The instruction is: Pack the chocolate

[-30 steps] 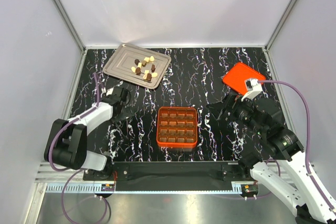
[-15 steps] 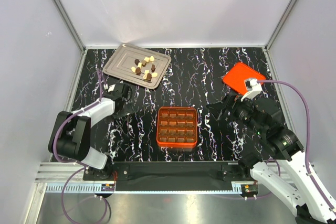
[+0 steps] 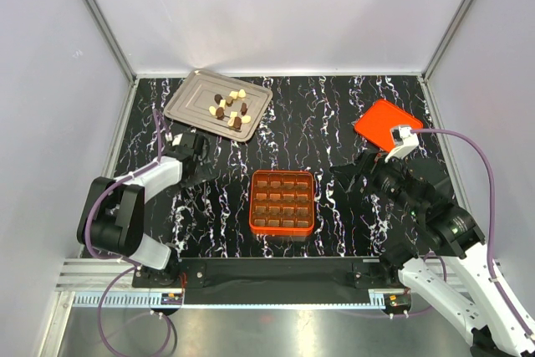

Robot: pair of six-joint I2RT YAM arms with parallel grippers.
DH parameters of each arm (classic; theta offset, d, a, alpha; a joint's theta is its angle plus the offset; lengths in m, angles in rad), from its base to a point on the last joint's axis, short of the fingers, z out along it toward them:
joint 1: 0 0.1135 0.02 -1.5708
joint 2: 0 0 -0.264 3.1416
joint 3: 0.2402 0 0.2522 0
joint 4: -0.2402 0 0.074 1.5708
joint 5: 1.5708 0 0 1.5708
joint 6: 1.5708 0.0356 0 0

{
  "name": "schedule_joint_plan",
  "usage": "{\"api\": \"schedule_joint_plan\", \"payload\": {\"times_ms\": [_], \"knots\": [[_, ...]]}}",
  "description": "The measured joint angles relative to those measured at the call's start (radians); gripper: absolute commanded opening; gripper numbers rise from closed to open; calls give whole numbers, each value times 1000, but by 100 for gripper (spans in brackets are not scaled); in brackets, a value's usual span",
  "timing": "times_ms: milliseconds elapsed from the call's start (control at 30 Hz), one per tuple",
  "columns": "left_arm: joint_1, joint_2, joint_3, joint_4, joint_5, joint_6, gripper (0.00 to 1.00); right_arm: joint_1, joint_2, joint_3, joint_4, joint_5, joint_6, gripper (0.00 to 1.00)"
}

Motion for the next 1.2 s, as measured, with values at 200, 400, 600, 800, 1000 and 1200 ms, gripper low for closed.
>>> {"api": "schedule_joint_plan", "payload": {"times_ms": [200,400,600,800,1000,1200], "knots": [[0,1,1,5,3,6,67,0,-5,0,-3,18,-7,100],[-15,-29,69,-126,10,27,63,0,-19,0,-19,21,-6,100],[-26,-145,254,-291,25,59,61,0,-39,0,-34,23,2,100],[-26,-185,348,-406,45,92,56,0,-42,0,-45,22,21,100],[-27,-187,391,-527,51,124,54,0,-53,0,-45,22,36,100],[-50,-176,549,-592,56,172,51,0,-51,0,-51,22,39,100]]}}
